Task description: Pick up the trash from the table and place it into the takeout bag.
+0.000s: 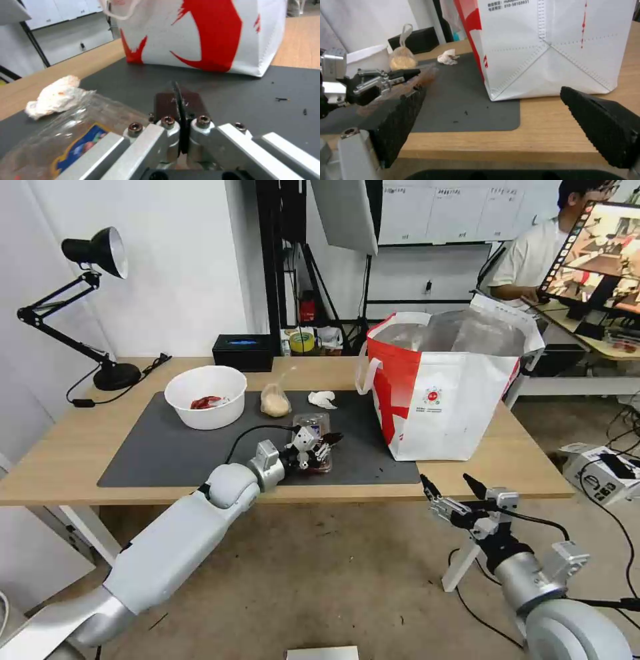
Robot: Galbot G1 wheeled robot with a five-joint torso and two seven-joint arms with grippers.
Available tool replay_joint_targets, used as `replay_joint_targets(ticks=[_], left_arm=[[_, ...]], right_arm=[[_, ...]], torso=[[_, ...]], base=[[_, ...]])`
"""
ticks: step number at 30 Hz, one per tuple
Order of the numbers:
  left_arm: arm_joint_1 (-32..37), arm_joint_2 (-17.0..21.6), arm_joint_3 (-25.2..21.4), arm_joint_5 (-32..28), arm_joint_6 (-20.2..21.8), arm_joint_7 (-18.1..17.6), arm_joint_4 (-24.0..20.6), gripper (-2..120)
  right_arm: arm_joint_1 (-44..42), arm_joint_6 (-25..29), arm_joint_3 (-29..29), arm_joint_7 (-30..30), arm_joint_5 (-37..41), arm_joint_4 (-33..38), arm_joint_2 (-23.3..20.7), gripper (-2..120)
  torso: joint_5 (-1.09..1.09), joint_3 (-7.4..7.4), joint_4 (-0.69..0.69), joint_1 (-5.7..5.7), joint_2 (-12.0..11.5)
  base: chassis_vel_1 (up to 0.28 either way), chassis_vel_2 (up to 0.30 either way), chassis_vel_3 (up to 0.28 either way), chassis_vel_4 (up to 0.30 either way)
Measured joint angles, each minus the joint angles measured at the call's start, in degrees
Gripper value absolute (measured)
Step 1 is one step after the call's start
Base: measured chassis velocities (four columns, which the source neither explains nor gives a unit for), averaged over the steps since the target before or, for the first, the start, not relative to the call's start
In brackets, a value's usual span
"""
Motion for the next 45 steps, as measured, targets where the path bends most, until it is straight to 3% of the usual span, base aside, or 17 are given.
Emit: replay_joint_targets(ticks=[7,10,13,14,17,24,32,45], left_arm=[[0.1,2.3,-1.0,-0.6,0.4,0.6,0.0,0],[0.5,3.3,-1.3,-0.5,0.5,1.2,0.0,0],[1.9,4.2,-2.1,-0.1,0.5,1.8,-0.7,0],[1.9,4.2,-2.1,-0.1,0.5,1.8,-0.7,0],[2.6,5.0,-2.7,0.0,0.5,2.2,-1.4,0],[3.7,5.9,-3.3,-0.2,0.5,2.2,-2.3,0],[5.0,6.0,-3.4,-0.3,0.3,2.2,-2.8,0],[5.0,6.0,-3.6,-0.5,-0.3,2.5,-1.2,0]], right_arm=[[1.2,-0.3,-0.7,0.1,2.6,-0.7,-0.1,100],[2.9,-0.3,-1.1,1.0,8.5,-0.8,-0.4,100],[8.7,-0.2,-2.1,4.8,22.3,-1.3,-1.0,100],[8.7,-0.2,-2.1,4.8,22.3,-1.3,-1.0,100],[16.2,-1.0,-3.8,9.5,33.6,-3.0,-1.6,100],[25.2,-4.0,-9.6,15.0,43.1,-8.0,-3.0,100],[36.7,-10.0,-19.3,22.5,47.9,-14.3,-1.6,100],[50.4,-14.7,-29.7,28.7,47.4,-26.2,4.1,100]], torso=[[0.00,0.00,-0.01,0.00,0.0],[0.00,0.00,-0.01,0.00,0.0],[0.00,0.00,-0.01,0.00,0.0],[0.00,0.00,-0.01,0.00,0.0],[0.00,0.00,0.01,0.00,0.0],[0.00,0.00,-0.01,0.00,0.0],[-0.01,0.00,0.01,0.00,0.0],[0.00,0.00,0.01,0.00,0.0]], base=[[0.000,0.000,0.000,0.000],[0.000,0.000,0.000,0.000],[0.000,0.000,0.000,0.000],[0.000,0.000,0.000,0.000],[0.000,0.000,0.000,0.000],[0.000,0.000,0.000,0.000],[0.000,0.000,0.000,0.000],[0.000,0.000,0.000,0.000]])
